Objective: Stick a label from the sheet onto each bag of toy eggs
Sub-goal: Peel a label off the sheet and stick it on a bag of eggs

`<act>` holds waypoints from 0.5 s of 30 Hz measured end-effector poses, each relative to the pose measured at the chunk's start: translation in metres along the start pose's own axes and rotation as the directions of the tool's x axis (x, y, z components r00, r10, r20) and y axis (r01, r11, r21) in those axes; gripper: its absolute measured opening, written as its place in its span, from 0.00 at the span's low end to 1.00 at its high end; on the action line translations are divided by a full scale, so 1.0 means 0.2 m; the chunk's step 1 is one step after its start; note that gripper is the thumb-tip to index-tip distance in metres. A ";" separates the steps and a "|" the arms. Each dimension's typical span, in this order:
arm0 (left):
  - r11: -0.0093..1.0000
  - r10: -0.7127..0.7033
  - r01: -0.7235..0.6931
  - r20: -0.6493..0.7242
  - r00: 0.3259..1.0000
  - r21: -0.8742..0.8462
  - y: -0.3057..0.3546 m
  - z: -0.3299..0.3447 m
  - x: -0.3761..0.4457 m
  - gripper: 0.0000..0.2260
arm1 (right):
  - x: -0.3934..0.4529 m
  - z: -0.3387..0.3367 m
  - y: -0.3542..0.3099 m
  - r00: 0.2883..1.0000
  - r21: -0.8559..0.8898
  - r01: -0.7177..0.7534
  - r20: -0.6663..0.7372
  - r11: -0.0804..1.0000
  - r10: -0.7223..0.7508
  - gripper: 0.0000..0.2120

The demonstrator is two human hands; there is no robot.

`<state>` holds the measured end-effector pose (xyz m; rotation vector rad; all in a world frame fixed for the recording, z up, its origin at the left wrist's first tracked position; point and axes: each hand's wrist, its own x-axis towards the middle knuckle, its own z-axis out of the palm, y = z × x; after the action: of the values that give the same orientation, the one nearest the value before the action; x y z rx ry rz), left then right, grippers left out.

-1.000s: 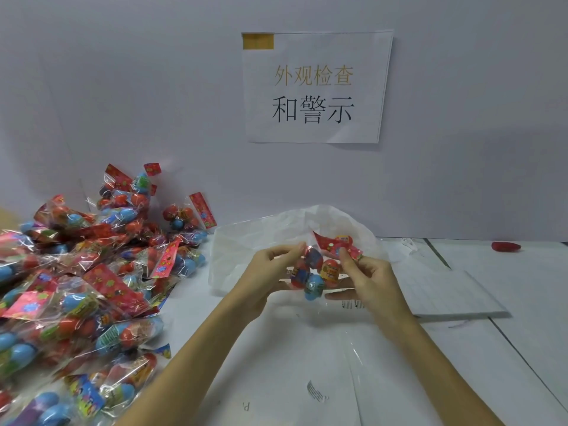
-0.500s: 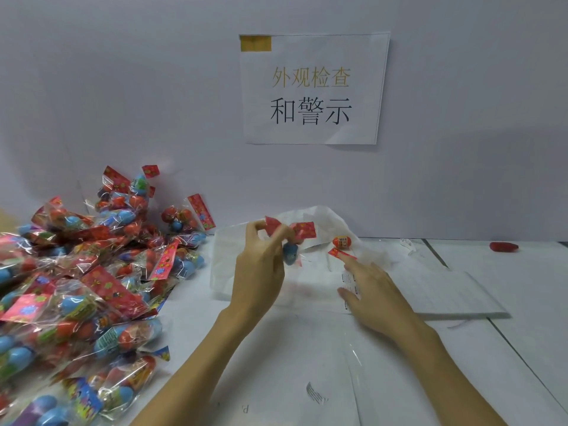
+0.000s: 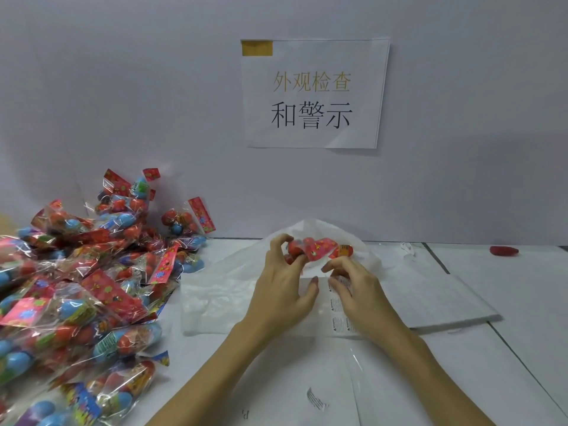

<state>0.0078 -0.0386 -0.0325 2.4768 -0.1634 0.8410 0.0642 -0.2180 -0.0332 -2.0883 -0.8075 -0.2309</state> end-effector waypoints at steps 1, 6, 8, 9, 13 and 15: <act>1.000 0.012 -0.013 0.027 1.000 0.025 -0.01 0.01 0.00 0.15 | 0.00 0.00 -0.01 1.000 0.033 0.005 -0.020 0.999 -0.004 0.10; 0.999 0.011 -0.013 0.059 0.998 0.032 -0.07 0.04 0.00 0.06 | 0.01 0.00 0.01 0.999 -0.031 0.031 -0.007 0.999 -0.031 0.07; 0.997 0.044 -0.047 0.053 0.998 0.058 -0.09 0.05 0.00 0.06 | 0.02 0.00 0.02 1.000 -0.068 0.022 0.008 0.997 -0.022 0.05; 0.996 0.062 -0.065 0.048 0.997 0.065 -0.10 0.04 0.00 0.06 | 0.02 0.00 0.03 1.000 -0.071 0.015 0.010 0.997 -0.014 0.05; 0.986 0.123 -0.126 0.035 0.992 0.107 -0.10 0.03 0.00 0.06 | 0.03 0.00 0.04 1.000 -0.050 0.004 0.004 0.999 -0.004 0.05; 0.979 0.151 -0.153 0.030 0.988 0.132 -0.11 0.03 0.01 0.06 | 0.03 -0.01 0.04 1.000 -0.047 0.016 0.007 0.999 -0.016 0.05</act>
<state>0.0185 -0.0229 -0.0446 2.6256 -0.3164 0.9178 0.0732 -0.2200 -0.0352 -2.1281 -0.8300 -0.2542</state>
